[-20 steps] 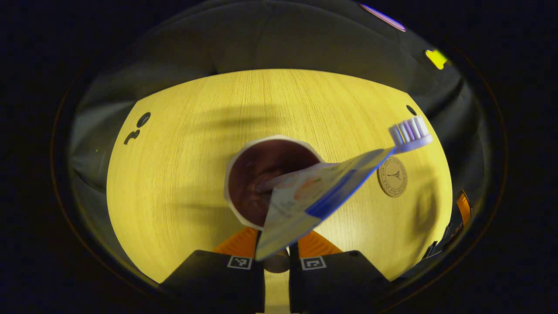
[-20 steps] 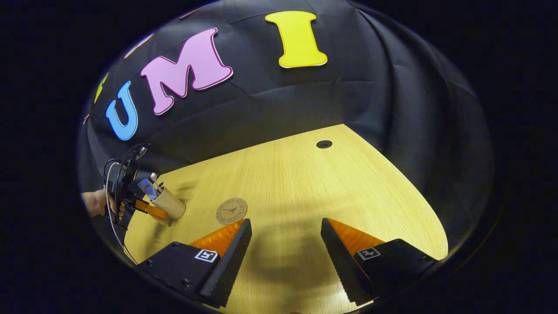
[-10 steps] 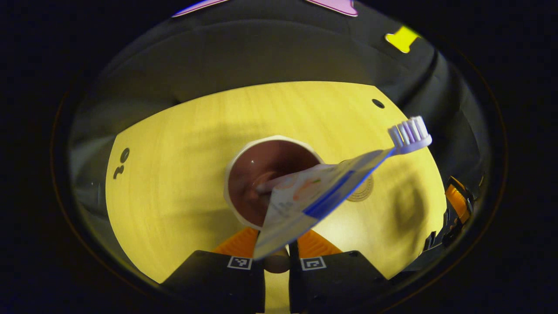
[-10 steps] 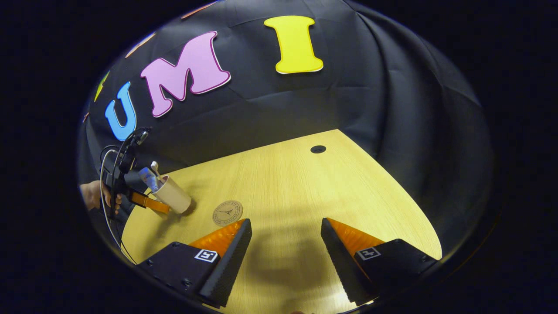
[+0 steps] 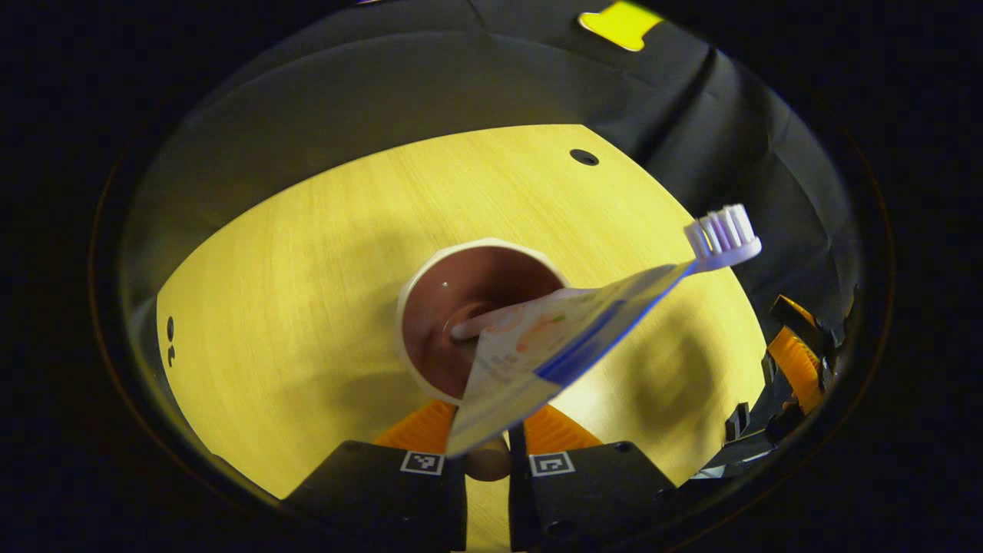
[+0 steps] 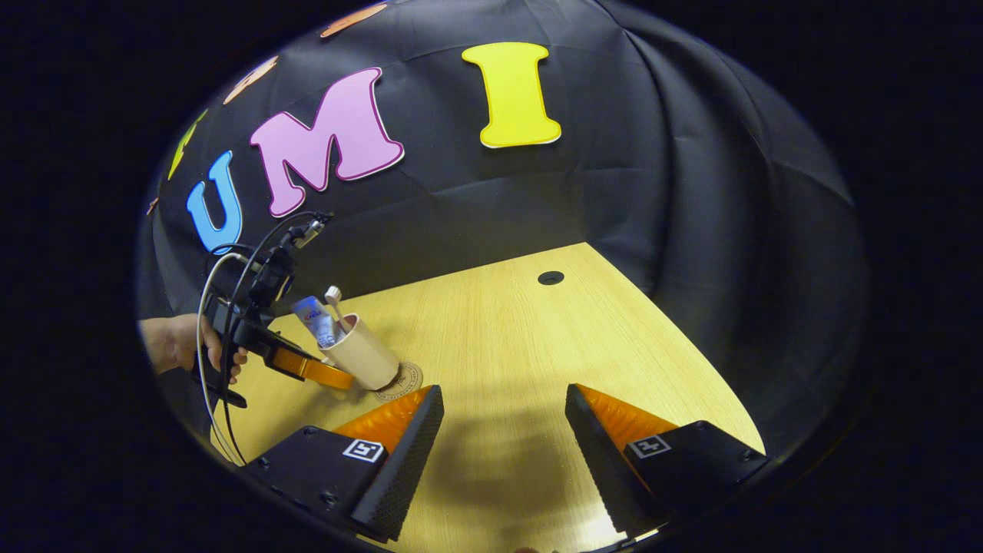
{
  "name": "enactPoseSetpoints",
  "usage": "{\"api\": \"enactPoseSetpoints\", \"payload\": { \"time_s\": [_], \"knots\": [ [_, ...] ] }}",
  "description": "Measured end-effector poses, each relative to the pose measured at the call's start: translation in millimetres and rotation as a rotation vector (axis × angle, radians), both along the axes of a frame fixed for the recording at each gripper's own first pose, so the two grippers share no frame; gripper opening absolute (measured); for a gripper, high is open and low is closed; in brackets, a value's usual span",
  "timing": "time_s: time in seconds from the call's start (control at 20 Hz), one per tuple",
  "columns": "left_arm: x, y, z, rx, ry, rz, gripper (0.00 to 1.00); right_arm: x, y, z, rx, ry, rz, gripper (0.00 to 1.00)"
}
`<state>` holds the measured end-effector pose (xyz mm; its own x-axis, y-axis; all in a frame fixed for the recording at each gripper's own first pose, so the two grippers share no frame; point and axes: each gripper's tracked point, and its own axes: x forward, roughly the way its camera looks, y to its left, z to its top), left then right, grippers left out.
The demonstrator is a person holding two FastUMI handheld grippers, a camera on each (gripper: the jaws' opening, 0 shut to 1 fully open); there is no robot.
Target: Put the toothbrush and toothpaste on the desktop into the cup, then pick up the cup and place it on the coaster on the desktop.
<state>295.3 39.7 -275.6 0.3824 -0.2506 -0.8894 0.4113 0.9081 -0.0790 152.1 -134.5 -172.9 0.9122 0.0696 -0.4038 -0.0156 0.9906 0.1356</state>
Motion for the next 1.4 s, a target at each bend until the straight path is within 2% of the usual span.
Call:
{"api": "enactPoseSetpoints", "payload": {
  "time_s": [0.15,0.2,0.25,0.3,0.35,0.4,0.6,0.65,0.75,0.8,0.95,1.0,1.1,1.4],
  "knots": [
    [-1,2,0,0.014,0.008,-0.021,0.26,-3,-7,-3,0.007,0.005,-0.017,0.98],
    [-2,2,0,0.016,0.017,-0.026,0.31,-4,-10,-4,0.01,0.008,-0.024,0.98],
    [-3,3,0,0.019,0.027,-0.03,0.26,-5,-12,-4,0.012,0.007,-0.033,0.98],
    [-3,3,0,0.026,0.033,-0.03,0.26,-6,-13,-4,0.014,0.006,-0.041,0.98],
    [-3,3,0,0.033,0.036,-0.03,0.31,-6,-15,-4,0.018,0.005,-0.045,0.98],
    [-4,3,1,0.037,0.039,-0.029,0.27,-6,-15,-4,0.021,0.004,-0.047,0.98],
    [-6,5,2,0.038,0.035,-0.02,0.28,-8,-14,-5,0.018,0.008,-0.044,0.98],
    [-6,7,5,0.036,0.029,-0.02,0.26,-8,-14,-6,0.018,0.011,-0.041,0.98],
    [-6,8,11,0.025,0.01,-0.019,0.46,-8,-10,-5,0.02,0.011,-0.035,0.98],
    [-5,6,15,0.014,0.002,-0.015,0.44,-8,-8,-5,0.019,0.01,-0.03,0.98],
    [-9,12,31,-0.004,-0.031,0.002,0.61,-10,-3,-2,0.012,0.01,-0.013,0.98],
    [-14,15,40,-0.019,-0.049,0.006,0.7,-10,0,0,0.009,0.009,-0.007,0.98],
    [-24,22,59,-0.053,-0.101,0.035,0.98,-13,4,7,-0.005,0.002,0.001,0.98],
    [-77,52,144,-0.17,-0.353,0.107,0.98,-28,25,32,-0.027,-0.004,0.022,0.98]
  ]
}}
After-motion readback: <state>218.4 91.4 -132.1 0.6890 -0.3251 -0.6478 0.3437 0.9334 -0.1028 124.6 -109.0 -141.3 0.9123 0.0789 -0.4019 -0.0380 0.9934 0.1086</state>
